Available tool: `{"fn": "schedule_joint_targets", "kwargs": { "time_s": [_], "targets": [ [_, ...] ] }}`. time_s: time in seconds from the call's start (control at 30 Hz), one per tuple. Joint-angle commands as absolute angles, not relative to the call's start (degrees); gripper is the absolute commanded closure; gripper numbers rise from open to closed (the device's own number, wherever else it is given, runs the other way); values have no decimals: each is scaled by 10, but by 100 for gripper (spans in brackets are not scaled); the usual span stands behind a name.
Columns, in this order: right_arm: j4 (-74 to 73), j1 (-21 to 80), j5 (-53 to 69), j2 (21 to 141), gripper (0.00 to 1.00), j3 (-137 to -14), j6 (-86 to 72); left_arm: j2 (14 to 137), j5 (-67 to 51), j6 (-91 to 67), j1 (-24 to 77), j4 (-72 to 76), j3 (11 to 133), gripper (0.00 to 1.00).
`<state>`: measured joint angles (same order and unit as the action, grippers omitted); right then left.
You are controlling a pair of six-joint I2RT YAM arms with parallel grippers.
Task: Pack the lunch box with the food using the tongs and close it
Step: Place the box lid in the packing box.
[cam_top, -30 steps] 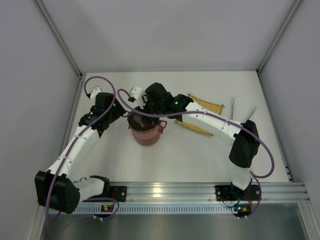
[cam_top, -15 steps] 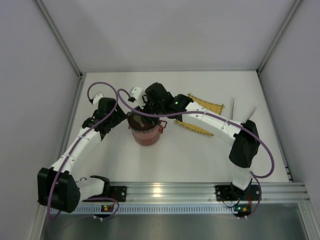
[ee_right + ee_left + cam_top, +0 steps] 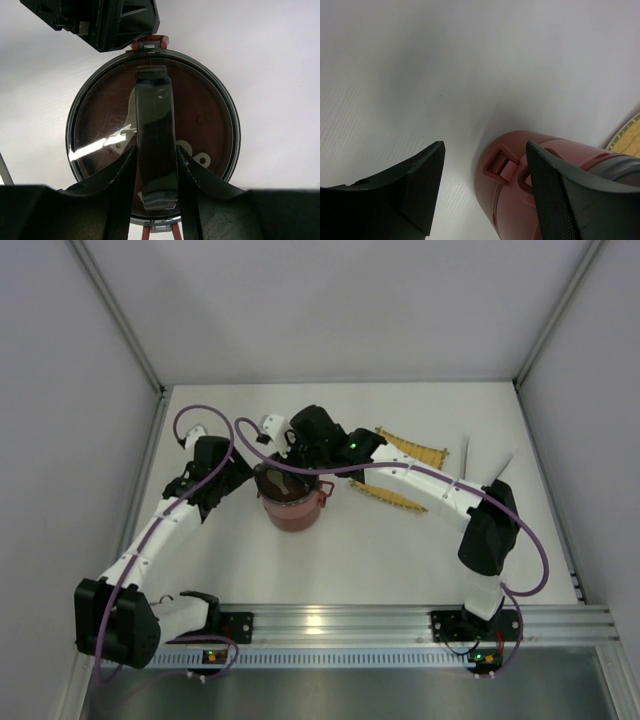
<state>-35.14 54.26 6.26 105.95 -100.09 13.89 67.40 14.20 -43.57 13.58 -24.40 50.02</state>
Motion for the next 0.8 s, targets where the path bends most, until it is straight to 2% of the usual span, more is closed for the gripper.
{"fn": "schedule_joint_targets", "kwargs": {
  "time_s": [0.0,0.27,0.77],
  "targets": [
    [-436,546,57,1084,66,-971,146,650,118,-435,138,-242,499,29],
    [-432,546,60,1074,68,-976,149,639,125,-430,138,-257,504,29],
    [-420,546,76,1045,82,-978,172,621,127,-422,137,-292,525,29]
  ]
}}
